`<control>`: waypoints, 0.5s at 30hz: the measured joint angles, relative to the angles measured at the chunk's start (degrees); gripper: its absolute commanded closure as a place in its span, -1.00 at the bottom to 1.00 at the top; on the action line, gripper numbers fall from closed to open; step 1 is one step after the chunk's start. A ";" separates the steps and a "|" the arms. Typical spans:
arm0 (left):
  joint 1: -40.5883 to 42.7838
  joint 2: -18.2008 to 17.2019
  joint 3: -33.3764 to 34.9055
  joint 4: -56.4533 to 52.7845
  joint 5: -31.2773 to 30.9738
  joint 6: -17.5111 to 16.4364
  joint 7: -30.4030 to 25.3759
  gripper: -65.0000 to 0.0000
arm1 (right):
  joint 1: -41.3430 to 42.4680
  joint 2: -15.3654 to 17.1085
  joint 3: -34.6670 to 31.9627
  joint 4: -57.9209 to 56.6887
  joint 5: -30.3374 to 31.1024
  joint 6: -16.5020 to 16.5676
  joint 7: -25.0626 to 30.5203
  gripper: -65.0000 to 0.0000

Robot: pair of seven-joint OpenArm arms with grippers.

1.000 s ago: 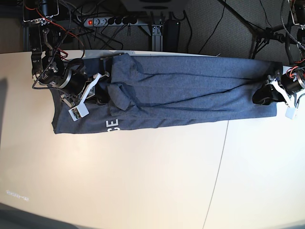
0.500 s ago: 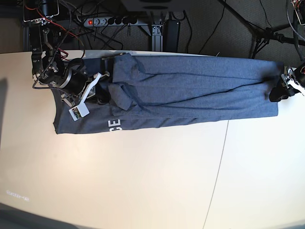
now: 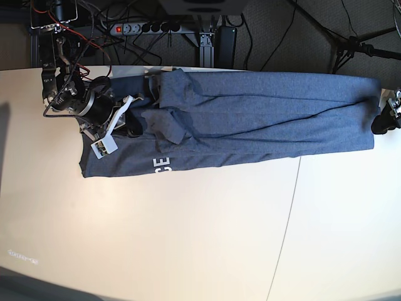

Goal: Fold the T-shirt properly
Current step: 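Grasp the shirt end with the left gripper and tug it straight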

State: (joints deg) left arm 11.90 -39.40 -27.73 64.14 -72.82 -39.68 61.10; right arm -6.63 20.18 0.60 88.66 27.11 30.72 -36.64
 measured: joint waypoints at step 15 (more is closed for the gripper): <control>1.88 -1.36 0.00 -0.02 9.79 -0.02 -1.88 -0.16 | 0.00 0.13 0.00 0.00 0.00 0.00 0.15 1.00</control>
State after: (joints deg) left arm 13.78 -40.75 -27.73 64.12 -63.02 -39.70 59.22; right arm -6.63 20.32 0.60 88.66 27.11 30.72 -36.49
